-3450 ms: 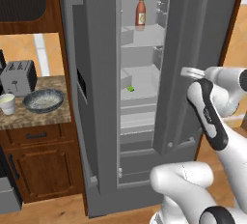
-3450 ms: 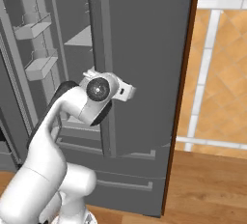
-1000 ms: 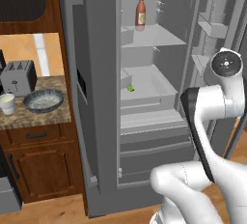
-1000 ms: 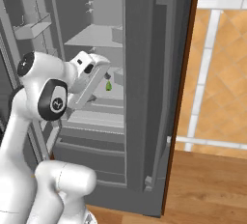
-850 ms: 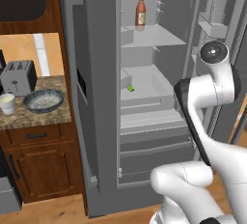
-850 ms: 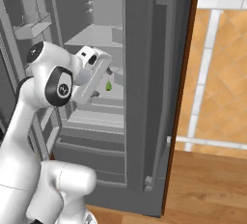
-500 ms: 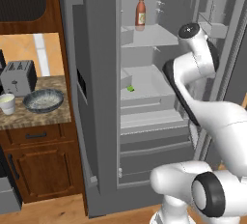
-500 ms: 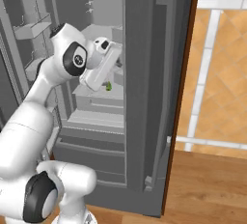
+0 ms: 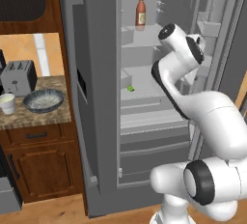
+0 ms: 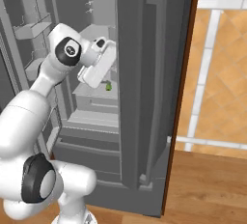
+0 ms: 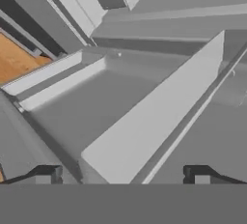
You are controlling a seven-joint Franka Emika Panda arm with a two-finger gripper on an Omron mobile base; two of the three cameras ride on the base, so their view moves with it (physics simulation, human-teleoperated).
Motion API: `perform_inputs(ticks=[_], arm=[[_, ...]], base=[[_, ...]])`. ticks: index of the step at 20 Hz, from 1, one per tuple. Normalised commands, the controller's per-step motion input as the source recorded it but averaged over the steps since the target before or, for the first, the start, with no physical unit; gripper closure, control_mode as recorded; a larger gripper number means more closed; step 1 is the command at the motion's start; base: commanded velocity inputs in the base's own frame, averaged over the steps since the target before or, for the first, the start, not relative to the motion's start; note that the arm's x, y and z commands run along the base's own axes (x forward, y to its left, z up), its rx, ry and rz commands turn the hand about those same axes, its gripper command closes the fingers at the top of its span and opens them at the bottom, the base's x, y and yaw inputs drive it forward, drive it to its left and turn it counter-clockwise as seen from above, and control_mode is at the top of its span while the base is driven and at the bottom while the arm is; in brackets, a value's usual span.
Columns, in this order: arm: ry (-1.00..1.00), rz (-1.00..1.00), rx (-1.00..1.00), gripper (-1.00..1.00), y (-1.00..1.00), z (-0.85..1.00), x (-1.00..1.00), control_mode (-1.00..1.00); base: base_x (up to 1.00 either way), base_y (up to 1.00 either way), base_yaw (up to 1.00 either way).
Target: Grab a lemon wedge from the fridge and one ice cube from the ice bowl, and put them in the glass of lemonade.
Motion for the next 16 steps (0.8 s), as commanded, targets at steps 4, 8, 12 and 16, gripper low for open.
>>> perform_inputs(ticks=[4, 8, 12, 16], arm=[[-0.01, -0.1, 0.05, -1.0, -1.0, -0.08, -0.45, -1.0], [-0.1, -0.02, 0.17, -1.0, -1.0, -0.02, -0.66, -1.0], [-0.16, 0.0, 0.23, -1.0, -1.0, -0.01, -0.69, -1.0], [-0.13, -0.01, 0.22, -1.0, -1.0, 0.0, -0.68, -1.0]], base=[[0.0, 0.0, 0.0], [0.0, 0.0, 0.0], [0.0, 0.0, 0.0], [0.0, 0.0, 0.0]])
